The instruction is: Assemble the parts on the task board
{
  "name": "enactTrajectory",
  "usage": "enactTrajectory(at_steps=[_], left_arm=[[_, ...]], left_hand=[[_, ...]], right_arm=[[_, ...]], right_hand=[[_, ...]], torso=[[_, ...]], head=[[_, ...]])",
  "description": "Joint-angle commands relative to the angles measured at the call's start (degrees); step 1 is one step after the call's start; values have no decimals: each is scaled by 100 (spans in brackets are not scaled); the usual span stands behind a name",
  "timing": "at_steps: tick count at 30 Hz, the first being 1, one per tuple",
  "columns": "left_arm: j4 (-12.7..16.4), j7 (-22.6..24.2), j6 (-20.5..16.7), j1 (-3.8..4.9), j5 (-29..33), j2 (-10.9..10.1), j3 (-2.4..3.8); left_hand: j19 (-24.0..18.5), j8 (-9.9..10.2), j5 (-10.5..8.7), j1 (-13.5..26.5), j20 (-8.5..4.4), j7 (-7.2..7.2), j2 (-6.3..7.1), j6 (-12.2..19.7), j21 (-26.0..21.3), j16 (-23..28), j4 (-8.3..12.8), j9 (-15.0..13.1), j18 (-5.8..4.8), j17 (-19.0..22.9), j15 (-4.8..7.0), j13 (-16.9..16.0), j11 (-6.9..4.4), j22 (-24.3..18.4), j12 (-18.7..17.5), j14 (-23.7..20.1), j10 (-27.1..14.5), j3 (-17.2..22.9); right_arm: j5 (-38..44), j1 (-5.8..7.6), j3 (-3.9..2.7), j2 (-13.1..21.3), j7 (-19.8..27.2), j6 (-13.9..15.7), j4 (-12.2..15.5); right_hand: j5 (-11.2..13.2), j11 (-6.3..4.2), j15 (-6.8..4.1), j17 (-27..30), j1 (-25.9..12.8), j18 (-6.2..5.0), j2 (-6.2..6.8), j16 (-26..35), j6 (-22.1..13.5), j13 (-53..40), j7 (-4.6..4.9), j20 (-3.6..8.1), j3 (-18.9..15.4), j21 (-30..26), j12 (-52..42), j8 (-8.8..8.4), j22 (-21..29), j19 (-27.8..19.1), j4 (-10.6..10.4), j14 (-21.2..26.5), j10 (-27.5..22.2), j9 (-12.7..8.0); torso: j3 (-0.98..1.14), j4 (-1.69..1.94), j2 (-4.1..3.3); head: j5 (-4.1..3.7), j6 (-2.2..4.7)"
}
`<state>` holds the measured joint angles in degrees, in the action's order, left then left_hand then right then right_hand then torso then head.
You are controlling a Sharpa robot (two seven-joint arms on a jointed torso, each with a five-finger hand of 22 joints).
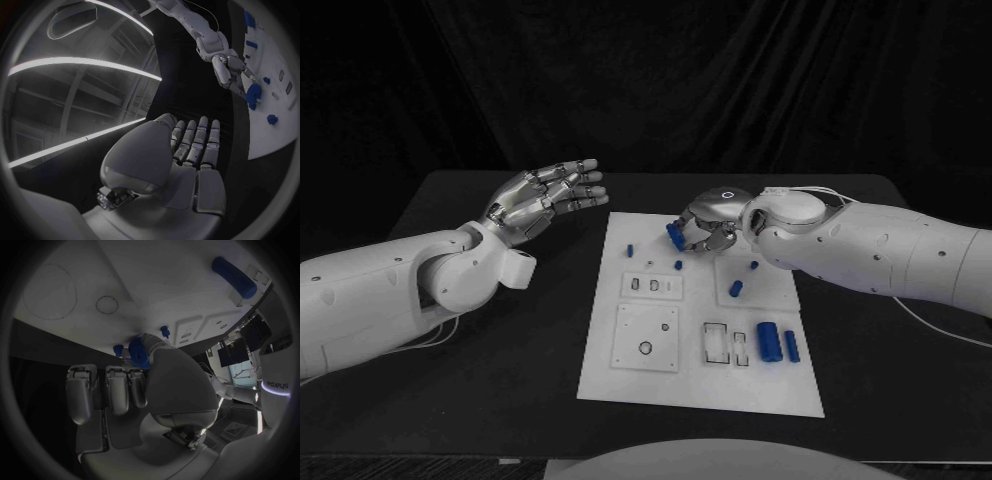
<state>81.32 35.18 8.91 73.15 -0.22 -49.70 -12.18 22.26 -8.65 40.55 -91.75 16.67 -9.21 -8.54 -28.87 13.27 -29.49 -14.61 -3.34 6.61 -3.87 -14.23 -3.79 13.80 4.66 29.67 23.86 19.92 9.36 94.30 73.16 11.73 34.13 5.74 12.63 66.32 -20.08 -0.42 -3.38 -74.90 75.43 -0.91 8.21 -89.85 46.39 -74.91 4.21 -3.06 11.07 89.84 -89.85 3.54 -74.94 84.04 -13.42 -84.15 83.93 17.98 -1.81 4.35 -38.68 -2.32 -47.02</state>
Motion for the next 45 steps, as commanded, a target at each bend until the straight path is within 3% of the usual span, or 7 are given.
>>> enactTrajectory(at_steps=[1,13,22,39,45], left_arm=[[12,49,34,-5,18,6,6],[1,43,41,-6,18,16,6],[4,22,37,-6,18,-2,6],[-10,-41,46,-7,18,-3,6],[-17,-45,55,-9,18,1,6]], left_hand=[[-38,31,20,-5,-16,-229,72,55,-38,-24,-8,0,-32,1,-2,-2,-21,-10,14,-64,-50,41],[-38,31,20,-5,-16,-229,72,55,-38,-24,-8,0,-32,1,-2,-2,-21,-10,14,-64,-50,41],[-39,33,24,-5,-16,-231,69,59,-38,-26,-6,0,-33,1,-2,-1,-24,-11,13,-67,-55,53],[-43,32,27,-4,-17,-235,69,56,-41,-29,-3,0,-33,1,-1,-2,-27,-13,14,-71,-60,66],[-43,32,27,-4,-17,-235,69,56,-41,-29,-3,0,-33,1,-1,-2,-27,-13,14,-71,-60,66]], right_arm=[[56,-21,2,-4,-101,-59,30],[56,-24,2,-27,-33,152,58],[56,-23,2,33,-19,583,100],[56,-20,2,154,-41,898,275],[56,-19,2,178,57,1184,321]], right_hand=[[27,-11,-21,-1510,-20,91,-16,-15,-18,-1509,9,17,4,16,-15,16,-1506,596,28,-585,607,-6],[114,-39,-29,-1510,-7,91,-47,-15,-54,-1509,-48,14,9,16,-15,21,-1506,596,67,-585,607,-61],[634,25,11,-1510,-17,91,-35,-15,-28,-1509,50,-9,-70,16,-15,43,-1506,596,115,-585,607,-159],[712,79,51,-1510,9,91,-20,-15,74,-1509,123,-41,-94,16,-15,84,-1506,596,116,-585,607,-157],[556,120,96,-1510,103,91,-85,-15,210,-1509,150,-88,-52,16,-15,132,-1506,596,166,-585,607,-147]], torso=[[0,10,2],[0,8,2],[1,7,2],[-5,-2,6],[1,0,2]], head=[[-8,-8],[-20,-28],[0,-38],[18,-57],[20,-68]])
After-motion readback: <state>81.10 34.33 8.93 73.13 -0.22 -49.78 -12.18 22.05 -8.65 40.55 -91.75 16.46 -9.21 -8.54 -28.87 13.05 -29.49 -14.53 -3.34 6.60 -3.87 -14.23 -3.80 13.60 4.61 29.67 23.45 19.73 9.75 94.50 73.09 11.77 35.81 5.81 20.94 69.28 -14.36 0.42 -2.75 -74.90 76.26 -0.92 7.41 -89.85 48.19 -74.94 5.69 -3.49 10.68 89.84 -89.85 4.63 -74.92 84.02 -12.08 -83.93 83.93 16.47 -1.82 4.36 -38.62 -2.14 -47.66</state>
